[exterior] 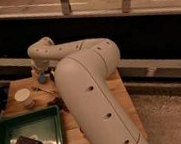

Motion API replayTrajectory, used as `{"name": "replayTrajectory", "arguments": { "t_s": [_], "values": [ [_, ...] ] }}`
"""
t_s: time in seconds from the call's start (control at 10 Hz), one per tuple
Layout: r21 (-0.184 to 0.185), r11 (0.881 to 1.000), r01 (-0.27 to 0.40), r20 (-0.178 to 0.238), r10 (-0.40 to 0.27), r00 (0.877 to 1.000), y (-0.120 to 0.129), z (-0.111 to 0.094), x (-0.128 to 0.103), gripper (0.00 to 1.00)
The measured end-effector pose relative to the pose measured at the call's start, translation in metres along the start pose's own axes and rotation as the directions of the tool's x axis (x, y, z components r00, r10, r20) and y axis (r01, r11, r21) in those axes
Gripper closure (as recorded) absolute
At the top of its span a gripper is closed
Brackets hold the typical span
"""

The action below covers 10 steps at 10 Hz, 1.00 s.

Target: Stack cups on top of each other

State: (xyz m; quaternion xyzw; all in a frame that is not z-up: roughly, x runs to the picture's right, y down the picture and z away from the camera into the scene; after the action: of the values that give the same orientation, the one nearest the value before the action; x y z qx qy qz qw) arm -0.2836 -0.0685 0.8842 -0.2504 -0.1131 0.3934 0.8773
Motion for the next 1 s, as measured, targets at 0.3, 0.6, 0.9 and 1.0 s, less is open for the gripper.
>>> {"name": "replayTrajectory", "arguments": {
  "t_s": [0.3, 0.6, 0.9, 1.0],
  "values": [
    [-0.03, 0.999, 0.039, 0.022, -0.039, 0.999, 0.004, 0.019, -0.021, 0.4],
    [-0.087, 0.991, 0.101, 0.062, -0.095, 0.994, 0.016, 0.047, -0.054, 0.4],
    [-0.124, 0.984, 0.127, 0.069, -0.119, 0.991, 0.018, 0.061, -0.055, 0.4],
    [-0.127, 0.983, 0.129, 0.062, -0.122, 0.991, 0.015, 0.064, -0.05, 0.4]
  ]
}}
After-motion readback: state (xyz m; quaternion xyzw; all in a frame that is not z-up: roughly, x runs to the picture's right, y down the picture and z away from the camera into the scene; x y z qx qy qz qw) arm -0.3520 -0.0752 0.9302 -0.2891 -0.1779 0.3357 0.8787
